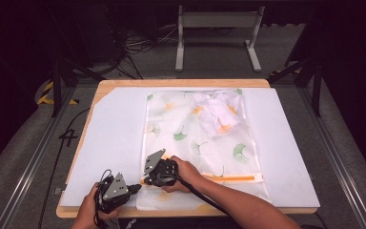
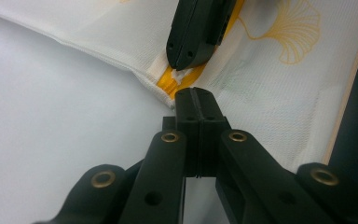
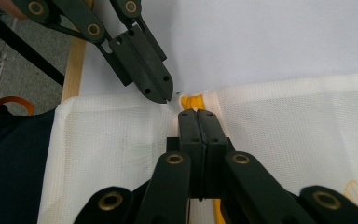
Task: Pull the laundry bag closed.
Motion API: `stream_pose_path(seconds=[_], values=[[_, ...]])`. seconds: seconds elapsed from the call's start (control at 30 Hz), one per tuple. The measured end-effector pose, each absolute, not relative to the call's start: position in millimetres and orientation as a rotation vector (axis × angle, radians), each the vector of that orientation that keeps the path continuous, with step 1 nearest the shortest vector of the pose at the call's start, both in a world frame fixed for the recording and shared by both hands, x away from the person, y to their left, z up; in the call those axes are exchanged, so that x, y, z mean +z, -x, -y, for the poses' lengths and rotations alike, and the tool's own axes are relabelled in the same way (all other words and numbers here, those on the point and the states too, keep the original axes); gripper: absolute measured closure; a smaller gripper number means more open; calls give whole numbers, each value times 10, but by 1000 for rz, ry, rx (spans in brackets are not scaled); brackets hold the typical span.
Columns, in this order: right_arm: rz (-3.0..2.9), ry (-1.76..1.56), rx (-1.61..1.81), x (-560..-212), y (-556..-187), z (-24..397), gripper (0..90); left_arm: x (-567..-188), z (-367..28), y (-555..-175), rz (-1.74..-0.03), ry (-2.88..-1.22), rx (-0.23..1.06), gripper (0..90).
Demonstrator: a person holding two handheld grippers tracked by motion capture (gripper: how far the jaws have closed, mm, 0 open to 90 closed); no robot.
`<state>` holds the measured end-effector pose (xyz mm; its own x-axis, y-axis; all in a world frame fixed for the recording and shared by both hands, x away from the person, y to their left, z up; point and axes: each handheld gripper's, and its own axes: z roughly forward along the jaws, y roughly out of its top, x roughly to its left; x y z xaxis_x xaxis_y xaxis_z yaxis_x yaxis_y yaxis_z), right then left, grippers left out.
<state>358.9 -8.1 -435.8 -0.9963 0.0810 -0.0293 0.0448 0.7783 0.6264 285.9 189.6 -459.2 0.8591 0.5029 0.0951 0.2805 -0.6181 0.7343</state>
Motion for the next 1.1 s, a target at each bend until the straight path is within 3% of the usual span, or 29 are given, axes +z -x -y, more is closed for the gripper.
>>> stream_pose_path(seconds=[0.6,0.77,1.1], values=[[-2910,-152,997,-4349,-3639,256,900,-4592,-1921,-2864,-582,-2273,385,900],[-2915,-156,1000,-4354,-3616,209,900,-4487,-1862,-2862,-537,-2190,359,900],[-2915,-144,1011,-4334,-3593,156,900,-4589,-1723,-2900,-514,-2285,381,900]])
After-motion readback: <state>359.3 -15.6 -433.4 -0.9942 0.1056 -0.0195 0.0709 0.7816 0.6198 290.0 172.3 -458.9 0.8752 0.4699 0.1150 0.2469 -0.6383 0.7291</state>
